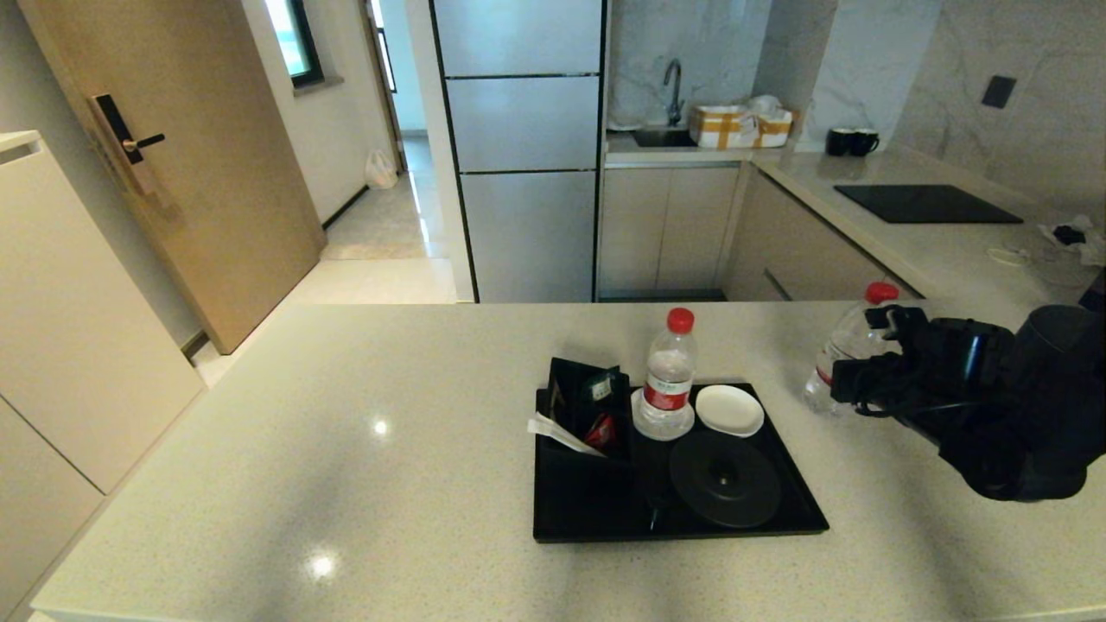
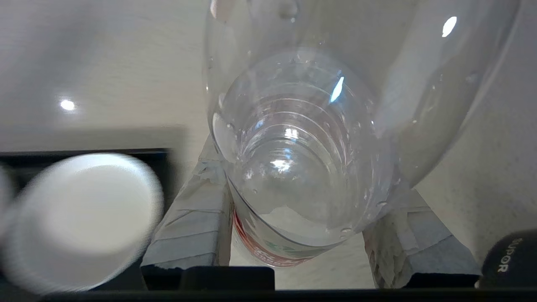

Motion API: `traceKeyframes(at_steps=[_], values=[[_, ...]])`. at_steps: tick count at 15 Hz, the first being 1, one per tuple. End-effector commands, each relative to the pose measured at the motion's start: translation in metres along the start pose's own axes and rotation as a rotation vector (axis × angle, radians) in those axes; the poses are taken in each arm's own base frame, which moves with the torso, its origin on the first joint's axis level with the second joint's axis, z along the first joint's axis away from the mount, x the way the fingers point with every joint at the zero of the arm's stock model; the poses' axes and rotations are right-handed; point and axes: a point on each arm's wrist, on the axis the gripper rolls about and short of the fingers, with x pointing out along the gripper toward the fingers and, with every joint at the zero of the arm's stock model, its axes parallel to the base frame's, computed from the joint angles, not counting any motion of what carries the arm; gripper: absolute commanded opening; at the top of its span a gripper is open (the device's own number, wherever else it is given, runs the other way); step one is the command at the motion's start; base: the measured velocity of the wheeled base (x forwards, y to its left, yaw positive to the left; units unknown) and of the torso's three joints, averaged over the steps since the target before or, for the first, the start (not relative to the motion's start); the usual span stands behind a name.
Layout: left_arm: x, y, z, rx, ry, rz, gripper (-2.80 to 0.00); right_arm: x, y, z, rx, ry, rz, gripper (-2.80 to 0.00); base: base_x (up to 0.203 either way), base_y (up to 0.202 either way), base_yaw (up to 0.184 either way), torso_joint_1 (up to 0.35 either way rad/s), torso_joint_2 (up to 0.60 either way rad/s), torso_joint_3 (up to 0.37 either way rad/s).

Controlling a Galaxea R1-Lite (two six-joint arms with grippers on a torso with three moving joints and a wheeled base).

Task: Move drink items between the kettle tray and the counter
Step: Place it on the right

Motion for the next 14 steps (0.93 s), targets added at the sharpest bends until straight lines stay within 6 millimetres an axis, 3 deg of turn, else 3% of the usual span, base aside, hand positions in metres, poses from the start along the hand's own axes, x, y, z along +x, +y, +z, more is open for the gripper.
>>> traceKeyframes(at_steps=[1,12,13,14], values=[[0.000,0.000,0.000,0.000,0.000,0.001,-2.80,0.012,-0.002,-0.015,0.001,0.032,-0.008,-2.80,0.000,0.000,0.000,0.000,0.00,0.000],[0.000,0.000,0.000,0.000,0.000,0.001,-2.80,0.017,-0.002,-0.027,-0.004,0.068,-0.035,-2.80,0.000,0.000,0.000,0.000,0.00,0.000],[0.000,0.000,0.000,0.000,0.000,0.002,-2.80,0.017,-0.002,-0.027,-0.004,0.070,-0.036,-1.76,0.000,0.000,0.000,0.000,0.00,0.000],[0.000,0.000,0.000,0.000,0.002,0.001,-2.80,0.017,-0.002,-0.024,-0.003,0.063,-0.037,0.00,0.000,0.000,0.000,0.000,0.00,0.000]])
